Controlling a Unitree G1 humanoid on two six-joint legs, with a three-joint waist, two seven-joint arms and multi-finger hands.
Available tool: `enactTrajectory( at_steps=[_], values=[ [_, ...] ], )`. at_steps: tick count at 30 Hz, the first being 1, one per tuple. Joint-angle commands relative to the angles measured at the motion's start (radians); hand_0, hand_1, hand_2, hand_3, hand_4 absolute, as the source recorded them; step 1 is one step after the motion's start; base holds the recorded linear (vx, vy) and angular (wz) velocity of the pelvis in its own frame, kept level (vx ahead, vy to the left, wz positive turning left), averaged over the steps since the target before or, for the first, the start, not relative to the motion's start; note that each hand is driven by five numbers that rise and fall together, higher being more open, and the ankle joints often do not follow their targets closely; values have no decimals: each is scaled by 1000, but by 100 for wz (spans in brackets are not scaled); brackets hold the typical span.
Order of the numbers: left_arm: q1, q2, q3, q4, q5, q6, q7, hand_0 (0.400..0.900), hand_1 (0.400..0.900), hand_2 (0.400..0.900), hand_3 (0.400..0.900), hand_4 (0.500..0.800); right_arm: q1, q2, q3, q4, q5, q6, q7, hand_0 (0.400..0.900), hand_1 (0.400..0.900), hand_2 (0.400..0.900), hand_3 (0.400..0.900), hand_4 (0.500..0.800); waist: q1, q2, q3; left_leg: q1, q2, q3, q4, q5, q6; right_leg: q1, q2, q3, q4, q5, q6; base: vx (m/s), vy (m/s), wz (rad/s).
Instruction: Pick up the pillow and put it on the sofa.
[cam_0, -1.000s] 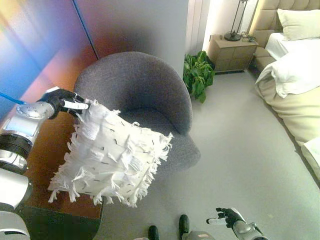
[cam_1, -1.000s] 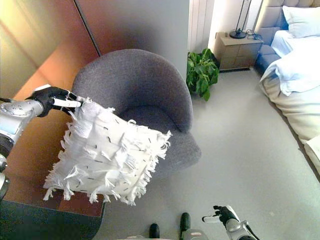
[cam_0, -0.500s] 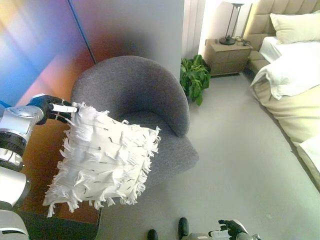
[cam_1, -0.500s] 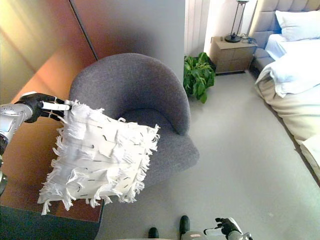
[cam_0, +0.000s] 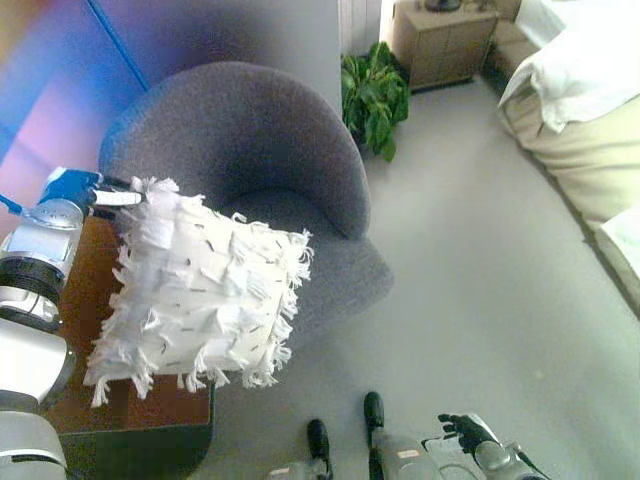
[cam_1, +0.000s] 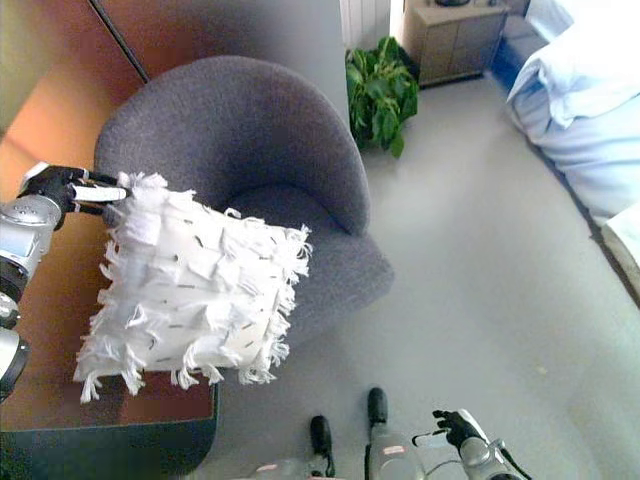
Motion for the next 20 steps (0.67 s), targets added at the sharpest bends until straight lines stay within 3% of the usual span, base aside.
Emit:
enactTrajectory(
  at_steps=[1,8,14,20],
  values=[
    [-275,42,43,49,22,-82,107,900,900,900,900,800,-71,-57,42,-3,35,-35,-17,900,900,900,900,800,-11,18,8,-37,17,2,8,-23,-49,17,-72,116,87,-135,149,-86,10,3],
    [-310,37,15,72,9,-94,106,900,900,900,900,800,-64,-48,35,10,26,-44,-19,900,900,900,900,800,-12,20,-5,-21,18,16,0,-20,-58,40,-82,88,72,-130,156,-40,10,7],
    [-307,33,-5,57,-9,-86,13,900,900,900,900,800,-65,-45,20,26,12,-38,-17,900,900,900,900,800,-2,18,-34,2,21,24,-2,-24,-63,72,-85,67,57,-132,157,-9,-4,7],
    [-274,36,16,29,-13,-75,-5,900,900,900,900,800,-46,-42,-3,29,2,-31,-17,900,900,900,900,800,10,14,-60,19,25,28,-2,-25,-68,103,-83,50,42,-132,159,19,-18,2]
  ],
)
